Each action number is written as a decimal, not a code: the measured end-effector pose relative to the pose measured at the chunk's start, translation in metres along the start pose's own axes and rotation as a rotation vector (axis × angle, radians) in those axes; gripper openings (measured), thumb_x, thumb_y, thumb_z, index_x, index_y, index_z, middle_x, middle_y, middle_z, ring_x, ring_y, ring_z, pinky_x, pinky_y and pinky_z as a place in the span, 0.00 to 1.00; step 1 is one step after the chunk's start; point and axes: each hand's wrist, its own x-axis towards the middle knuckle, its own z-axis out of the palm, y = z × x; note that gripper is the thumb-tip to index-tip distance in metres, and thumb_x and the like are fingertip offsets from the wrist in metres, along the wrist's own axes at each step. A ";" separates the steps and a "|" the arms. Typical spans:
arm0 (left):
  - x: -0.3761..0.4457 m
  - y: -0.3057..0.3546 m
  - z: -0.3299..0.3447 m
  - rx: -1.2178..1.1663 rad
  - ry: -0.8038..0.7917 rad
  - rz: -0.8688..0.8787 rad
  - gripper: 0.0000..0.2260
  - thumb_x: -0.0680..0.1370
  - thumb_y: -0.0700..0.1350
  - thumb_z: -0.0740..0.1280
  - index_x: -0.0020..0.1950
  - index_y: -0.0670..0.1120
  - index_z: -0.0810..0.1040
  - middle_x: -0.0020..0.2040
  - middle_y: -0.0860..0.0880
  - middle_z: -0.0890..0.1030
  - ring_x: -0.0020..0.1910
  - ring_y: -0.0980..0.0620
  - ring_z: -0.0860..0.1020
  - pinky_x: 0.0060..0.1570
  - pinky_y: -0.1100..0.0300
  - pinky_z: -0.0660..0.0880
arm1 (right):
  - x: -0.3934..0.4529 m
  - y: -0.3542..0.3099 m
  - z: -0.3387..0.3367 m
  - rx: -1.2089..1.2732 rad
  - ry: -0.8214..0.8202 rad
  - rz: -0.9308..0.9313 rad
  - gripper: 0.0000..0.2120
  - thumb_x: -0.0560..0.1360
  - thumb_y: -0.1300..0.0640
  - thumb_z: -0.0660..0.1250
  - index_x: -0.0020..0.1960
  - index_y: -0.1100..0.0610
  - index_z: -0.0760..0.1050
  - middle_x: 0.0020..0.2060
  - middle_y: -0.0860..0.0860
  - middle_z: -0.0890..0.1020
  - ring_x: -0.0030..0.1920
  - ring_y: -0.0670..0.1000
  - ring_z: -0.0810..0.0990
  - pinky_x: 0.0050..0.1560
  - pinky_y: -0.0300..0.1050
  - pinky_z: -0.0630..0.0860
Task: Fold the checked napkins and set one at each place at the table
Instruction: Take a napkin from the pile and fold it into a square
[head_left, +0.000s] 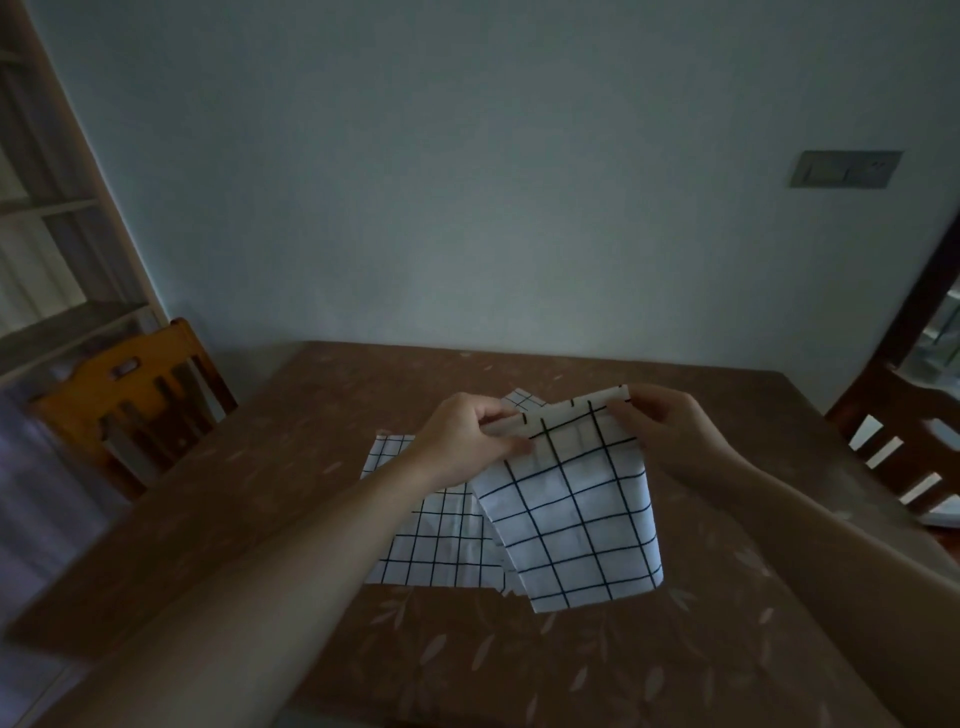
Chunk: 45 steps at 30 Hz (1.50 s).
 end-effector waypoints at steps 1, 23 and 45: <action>0.000 0.000 -0.001 -0.041 0.019 -0.020 0.11 0.71 0.49 0.76 0.51 0.48 0.85 0.41 0.57 0.84 0.40 0.62 0.80 0.39 0.71 0.73 | -0.001 0.000 -0.003 0.018 -0.007 0.023 0.10 0.79 0.54 0.64 0.44 0.56 0.81 0.42 0.66 0.80 0.37 0.57 0.77 0.41 0.52 0.74; 0.001 0.010 0.001 -0.423 0.277 -0.094 0.18 0.71 0.50 0.76 0.29 0.45 0.70 0.27 0.51 0.66 0.26 0.55 0.65 0.32 0.63 0.66 | -0.008 -0.005 -0.018 0.177 -0.031 0.114 0.07 0.77 0.59 0.67 0.45 0.57 0.84 0.40 0.53 0.86 0.45 0.56 0.85 0.49 0.46 0.82; -0.001 0.034 -0.041 0.065 -0.175 -0.004 0.10 0.74 0.55 0.72 0.50 0.51 0.85 0.46 0.57 0.85 0.47 0.62 0.81 0.53 0.62 0.75 | -0.009 -0.030 -0.032 0.084 0.025 -0.047 0.07 0.74 0.57 0.71 0.40 0.48 0.86 0.40 0.56 0.86 0.43 0.61 0.83 0.47 0.58 0.80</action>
